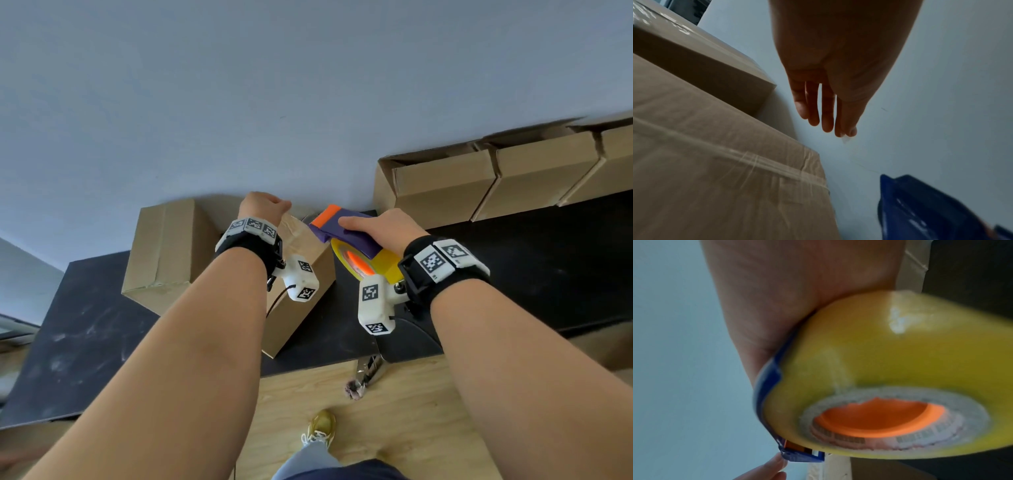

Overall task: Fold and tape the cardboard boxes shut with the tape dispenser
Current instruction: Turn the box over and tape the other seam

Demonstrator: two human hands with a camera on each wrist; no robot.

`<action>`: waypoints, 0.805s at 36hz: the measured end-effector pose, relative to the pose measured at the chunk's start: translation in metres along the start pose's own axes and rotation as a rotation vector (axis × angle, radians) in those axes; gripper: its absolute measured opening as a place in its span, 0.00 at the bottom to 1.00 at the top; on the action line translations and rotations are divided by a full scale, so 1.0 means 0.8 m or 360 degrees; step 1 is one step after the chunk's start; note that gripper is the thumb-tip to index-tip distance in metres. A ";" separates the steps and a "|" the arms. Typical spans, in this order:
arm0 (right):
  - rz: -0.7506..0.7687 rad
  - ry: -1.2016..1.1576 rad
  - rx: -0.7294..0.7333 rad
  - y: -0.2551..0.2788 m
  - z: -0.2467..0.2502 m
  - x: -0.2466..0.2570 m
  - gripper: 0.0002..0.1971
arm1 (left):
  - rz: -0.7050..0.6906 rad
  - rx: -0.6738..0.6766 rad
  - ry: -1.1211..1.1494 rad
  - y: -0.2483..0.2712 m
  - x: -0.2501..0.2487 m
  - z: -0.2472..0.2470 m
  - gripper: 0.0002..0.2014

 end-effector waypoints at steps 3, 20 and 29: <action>-0.0034 0.0016 0.0012 -0.015 -0.003 0.010 0.22 | 0.0025 0.0025 -0.0033 -0.017 0.009 0.000 0.12; -0.0132 0.0063 0.0068 -0.052 -0.018 0.025 0.21 | 0.0089 0.0166 -0.0042 -0.063 0.042 -0.025 0.12; -0.0140 0.0039 0.0081 -0.049 -0.016 0.017 0.18 | 0.0052 0.0216 -0.0042 -0.076 0.051 -0.043 0.14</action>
Point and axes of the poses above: each hand's wrist, its own y-axis away from the middle knuckle, its own z-axis out of the back of the hand, x = y × z, the point moved 9 cm from there along -y, towards the middle knuckle, and after that the axes turned 15 degrees about x, right-handed, at the moved point
